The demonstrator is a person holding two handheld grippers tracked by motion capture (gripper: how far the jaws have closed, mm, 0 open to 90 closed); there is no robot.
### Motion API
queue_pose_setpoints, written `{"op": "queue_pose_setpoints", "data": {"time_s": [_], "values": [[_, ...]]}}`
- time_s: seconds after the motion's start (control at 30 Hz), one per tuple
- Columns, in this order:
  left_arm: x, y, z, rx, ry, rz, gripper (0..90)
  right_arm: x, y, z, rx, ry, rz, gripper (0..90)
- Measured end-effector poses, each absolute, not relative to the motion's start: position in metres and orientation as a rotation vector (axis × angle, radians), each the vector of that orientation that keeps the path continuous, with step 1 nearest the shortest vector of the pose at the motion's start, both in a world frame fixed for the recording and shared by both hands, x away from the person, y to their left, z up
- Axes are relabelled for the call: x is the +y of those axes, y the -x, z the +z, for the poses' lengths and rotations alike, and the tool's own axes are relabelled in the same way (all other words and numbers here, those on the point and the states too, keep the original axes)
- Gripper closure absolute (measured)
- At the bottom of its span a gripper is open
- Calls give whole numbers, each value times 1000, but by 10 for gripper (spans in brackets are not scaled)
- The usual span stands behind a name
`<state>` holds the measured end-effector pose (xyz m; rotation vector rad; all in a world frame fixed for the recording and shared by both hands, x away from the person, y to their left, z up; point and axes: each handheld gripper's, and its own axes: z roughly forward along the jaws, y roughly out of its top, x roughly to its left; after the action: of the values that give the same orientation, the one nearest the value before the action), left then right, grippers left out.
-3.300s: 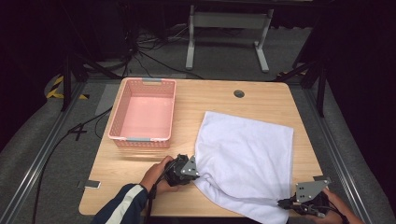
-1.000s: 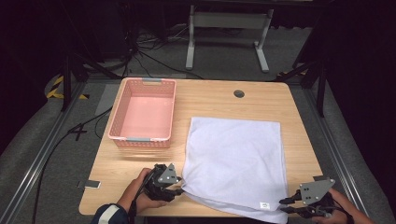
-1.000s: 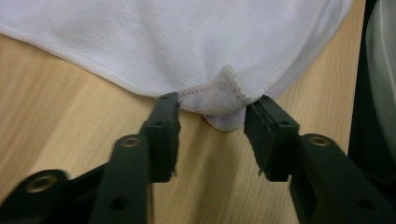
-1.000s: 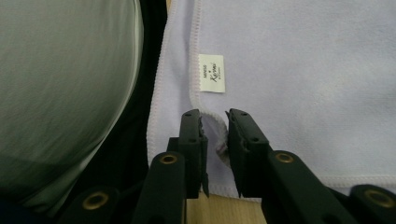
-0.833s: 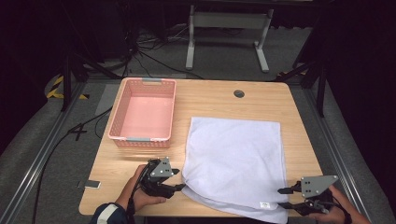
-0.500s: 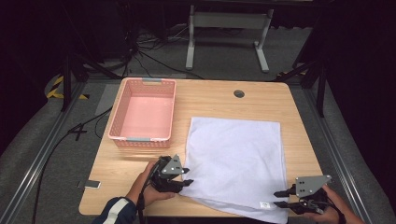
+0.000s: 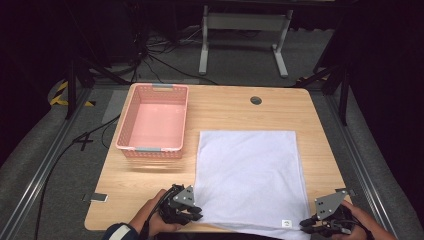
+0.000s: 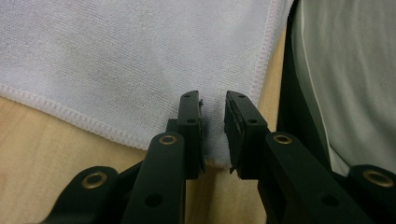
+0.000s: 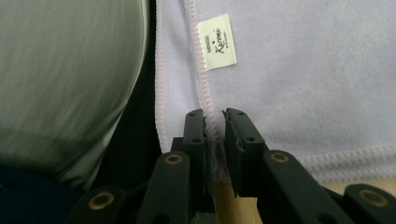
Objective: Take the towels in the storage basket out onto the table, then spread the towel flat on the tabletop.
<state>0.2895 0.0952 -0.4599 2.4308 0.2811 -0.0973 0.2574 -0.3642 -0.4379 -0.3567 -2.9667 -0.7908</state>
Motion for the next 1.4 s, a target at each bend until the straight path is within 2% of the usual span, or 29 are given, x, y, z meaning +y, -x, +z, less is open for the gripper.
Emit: {"op": "queue_pose_setpoints", "data": {"time_s": [0.07,0.1,0.17,0.23,0.27,0.37,0.5,0.57,0.63,0.7,0.73,0.83,0.87,1.07,1.17,1.33,1.4], "values": [[91,-283,-458,233,-2445,-83,764,-365,-254,-436,-2980,315,-753,775],[89,-282,-454,243,-2441,-47,727,-366,-253,-436,-2980,301,-750,746],[85,-288,-443,335,-2385,56,569,-368,-252,-431,-2981,255,-776,710],[81,-300,-433,407,-2329,150,457,-371,-257,-423,-3015,280,-812,599],[79,-308,-429,434,-2306,189,419,-372,-263,-418,-3027,319,-860,577],[68,-333,-424,478,-2282,260,371,-375,-290,-404,-3094,459,-980,509],[44,-381,-421,571,-2238,309,331,-374,-337,-395,-3133,677,-1146,527],[32,-403,-423,616,-2223,289,308,-373,-369,-396,-3132,819,-1212,518],[19,-424,-427,705,-2212,309,313,-376,-397,-400,-3110,944,-1269,521],[11,-436,-432,704,-2239,320,336,-381,-425,-409,-3086,1081,-1295,574],[8,-443,-436,682,-2275,335,383,-382,-431,-412,-3060,1090,-1308,579],[7,-453,-447,708,-2299,341,398,-377,-444,-425,-3065,1112,-1245,599],[7,-456,-451,712,-2303,337,440,-376,-446,-429,-3064,1125,-1232,594],[12,-459,-463,733,-2287,289,452,-374,-443,-450,-3032,1139,-1144,589],[10,-454,-463,711,-2294,269,466,-379,-436,-449,-3027,1153,-1136,601],[-2,-445,-461,639,-2330,233,463,-393,-417,-448,-3041,1145,-1097,603],[-6,-447,-460,652,-2319,241,425,-402,-411,-447,-3042,1138,-1087,603]]}}
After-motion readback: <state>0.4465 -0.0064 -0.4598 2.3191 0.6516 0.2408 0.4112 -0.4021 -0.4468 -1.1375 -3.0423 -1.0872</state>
